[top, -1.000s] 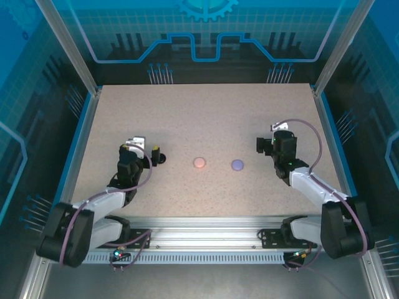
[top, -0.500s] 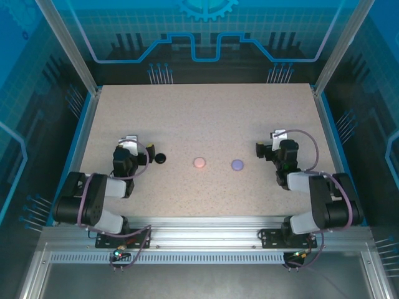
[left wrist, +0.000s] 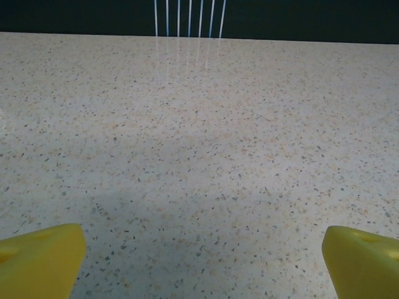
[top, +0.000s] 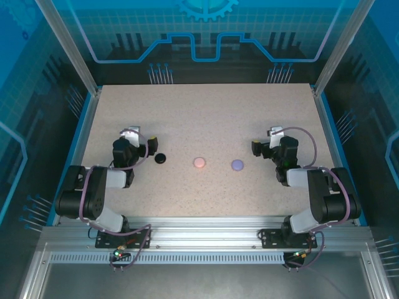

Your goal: Insert the wireless bluetooth earbuds into the charging case

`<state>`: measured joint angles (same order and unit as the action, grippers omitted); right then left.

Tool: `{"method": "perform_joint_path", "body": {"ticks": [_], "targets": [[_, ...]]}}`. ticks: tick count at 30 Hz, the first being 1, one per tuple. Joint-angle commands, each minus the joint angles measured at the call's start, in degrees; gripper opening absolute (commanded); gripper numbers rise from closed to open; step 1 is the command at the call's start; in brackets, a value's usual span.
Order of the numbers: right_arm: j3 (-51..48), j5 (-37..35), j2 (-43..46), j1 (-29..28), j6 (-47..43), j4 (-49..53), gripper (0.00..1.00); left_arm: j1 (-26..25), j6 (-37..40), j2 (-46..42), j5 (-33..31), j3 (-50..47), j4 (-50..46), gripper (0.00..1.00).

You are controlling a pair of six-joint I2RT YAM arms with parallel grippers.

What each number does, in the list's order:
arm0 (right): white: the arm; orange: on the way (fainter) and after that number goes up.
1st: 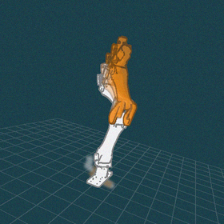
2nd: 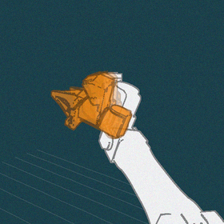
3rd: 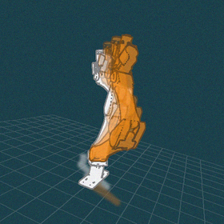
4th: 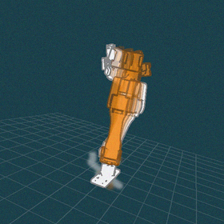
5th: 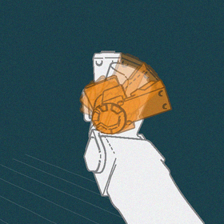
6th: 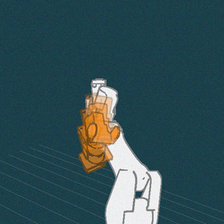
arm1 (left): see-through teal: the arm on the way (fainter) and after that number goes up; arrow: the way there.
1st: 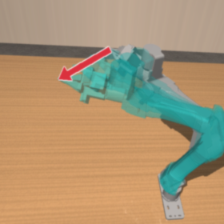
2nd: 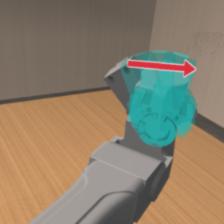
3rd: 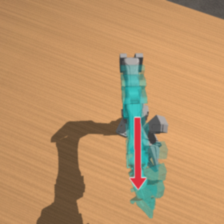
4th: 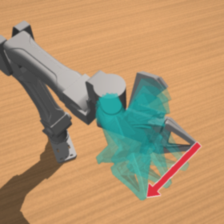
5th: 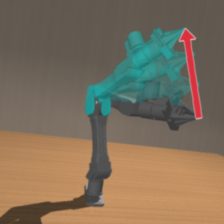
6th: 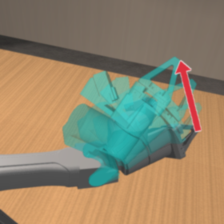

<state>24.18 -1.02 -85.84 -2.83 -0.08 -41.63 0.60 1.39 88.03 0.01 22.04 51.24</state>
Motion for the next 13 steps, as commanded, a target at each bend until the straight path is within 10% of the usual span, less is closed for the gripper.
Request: {"method": "perform_joint_path", "body": {"ticks": [1, 13], "targets": [[0.7, -0.1, -0.5, -0.1, -0.6, -1.3, 1.00, -0.1, -1.1, 0.3, -1.3, 0.7, -1.1, 0.99], [0.8, -0.2, -0.5, -0.1, -0.6, -1.3, 1.00, -0.1, -1.4, 0.3, -2.1, 0.5, -0.9, 0.99]]}}
